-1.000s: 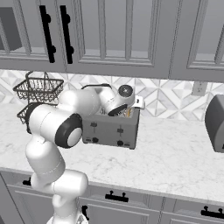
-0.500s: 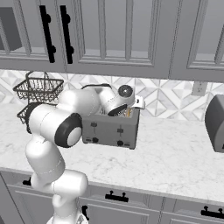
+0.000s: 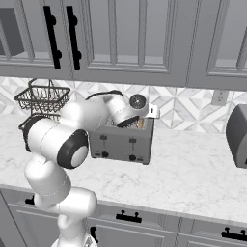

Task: Start the toaster. Once the lever pops up, take the bread to the plate on the dining counter.

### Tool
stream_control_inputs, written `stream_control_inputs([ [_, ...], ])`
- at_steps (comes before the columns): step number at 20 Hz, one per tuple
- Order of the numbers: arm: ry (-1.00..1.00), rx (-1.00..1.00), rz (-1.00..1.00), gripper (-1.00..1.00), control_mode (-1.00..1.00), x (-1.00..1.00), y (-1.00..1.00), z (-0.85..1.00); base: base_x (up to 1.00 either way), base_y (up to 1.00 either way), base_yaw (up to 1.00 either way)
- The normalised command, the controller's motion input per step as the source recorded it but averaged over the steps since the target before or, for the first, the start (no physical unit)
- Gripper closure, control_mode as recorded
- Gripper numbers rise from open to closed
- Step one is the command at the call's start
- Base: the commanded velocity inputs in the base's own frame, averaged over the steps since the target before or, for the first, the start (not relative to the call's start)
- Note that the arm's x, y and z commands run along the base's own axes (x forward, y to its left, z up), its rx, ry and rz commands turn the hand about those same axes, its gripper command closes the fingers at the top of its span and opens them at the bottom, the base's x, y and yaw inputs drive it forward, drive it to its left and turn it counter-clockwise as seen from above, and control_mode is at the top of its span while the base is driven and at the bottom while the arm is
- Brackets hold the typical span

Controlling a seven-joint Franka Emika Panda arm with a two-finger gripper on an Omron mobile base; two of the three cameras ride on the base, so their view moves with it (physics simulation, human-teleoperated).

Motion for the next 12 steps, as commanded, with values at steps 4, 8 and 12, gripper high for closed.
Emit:
stream_control_inputs([
  [4, -0.13, 0.00, 0.00, 1.00, -1.00, -0.25, 0.00, 0.23, 0.00, 0.00, 0.00],
  [8, -0.12, 0.02, 0.00, 1.00, -1.00, -0.04, 0.01, 0.60, 0.00, 0.00, 0.00],
  [12, -0.15, 0.04, 0.00, 1.00, -1.00, -0.23, 0.05, 0.60, 0.00, 0.00, 0.00],
])
